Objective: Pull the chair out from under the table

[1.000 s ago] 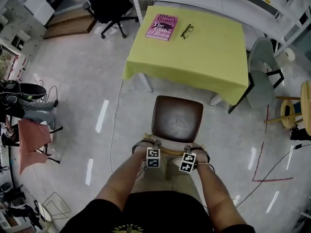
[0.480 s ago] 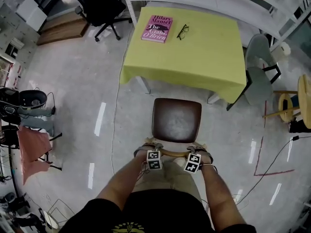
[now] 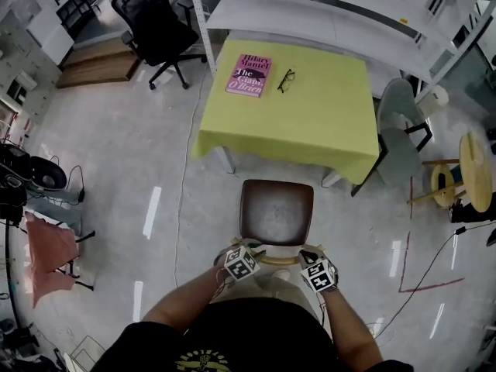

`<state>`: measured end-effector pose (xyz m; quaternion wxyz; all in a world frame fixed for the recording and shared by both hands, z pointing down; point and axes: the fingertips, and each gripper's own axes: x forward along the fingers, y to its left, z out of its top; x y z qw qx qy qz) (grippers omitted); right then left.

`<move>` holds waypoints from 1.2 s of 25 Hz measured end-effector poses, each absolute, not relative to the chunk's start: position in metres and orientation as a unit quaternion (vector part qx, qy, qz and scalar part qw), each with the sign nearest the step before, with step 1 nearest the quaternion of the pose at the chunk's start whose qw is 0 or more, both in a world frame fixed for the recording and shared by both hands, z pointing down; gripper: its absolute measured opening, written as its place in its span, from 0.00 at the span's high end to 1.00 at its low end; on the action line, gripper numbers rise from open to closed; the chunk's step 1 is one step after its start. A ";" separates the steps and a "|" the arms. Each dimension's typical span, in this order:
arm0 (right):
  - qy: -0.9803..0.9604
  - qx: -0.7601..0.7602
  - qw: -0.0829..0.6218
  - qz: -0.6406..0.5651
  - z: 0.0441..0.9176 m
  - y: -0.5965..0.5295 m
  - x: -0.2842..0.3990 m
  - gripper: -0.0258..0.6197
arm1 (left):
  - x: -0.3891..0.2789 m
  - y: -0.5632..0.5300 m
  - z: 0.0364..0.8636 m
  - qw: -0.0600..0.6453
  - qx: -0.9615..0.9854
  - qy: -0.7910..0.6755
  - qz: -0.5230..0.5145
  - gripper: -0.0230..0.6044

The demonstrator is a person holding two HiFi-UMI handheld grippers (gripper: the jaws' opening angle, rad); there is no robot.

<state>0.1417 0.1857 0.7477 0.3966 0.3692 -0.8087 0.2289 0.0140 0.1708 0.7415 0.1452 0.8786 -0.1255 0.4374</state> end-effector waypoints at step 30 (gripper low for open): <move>-0.840 0.540 0.025 0.043 0.350 0.076 0.160 0.95 | 0.019 0.047 0.304 -0.021 0.926 -0.376 0.025 0.95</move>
